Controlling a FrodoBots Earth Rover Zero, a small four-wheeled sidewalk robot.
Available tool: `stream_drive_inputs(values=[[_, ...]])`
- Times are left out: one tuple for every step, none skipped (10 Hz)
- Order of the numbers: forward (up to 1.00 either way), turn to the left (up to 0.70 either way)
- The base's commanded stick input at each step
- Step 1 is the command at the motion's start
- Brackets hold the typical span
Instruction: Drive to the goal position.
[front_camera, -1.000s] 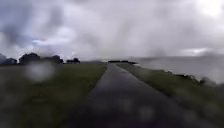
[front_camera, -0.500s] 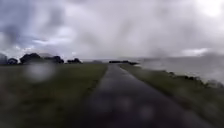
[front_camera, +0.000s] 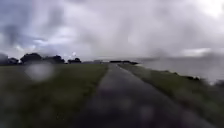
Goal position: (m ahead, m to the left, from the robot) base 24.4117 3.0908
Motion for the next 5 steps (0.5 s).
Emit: stream_drive_inputs(values=[[0.7, 0.0], [0.7, 0.0], [0.7, 0.0], [0.7, 0.0], [0.7, 0.0]])
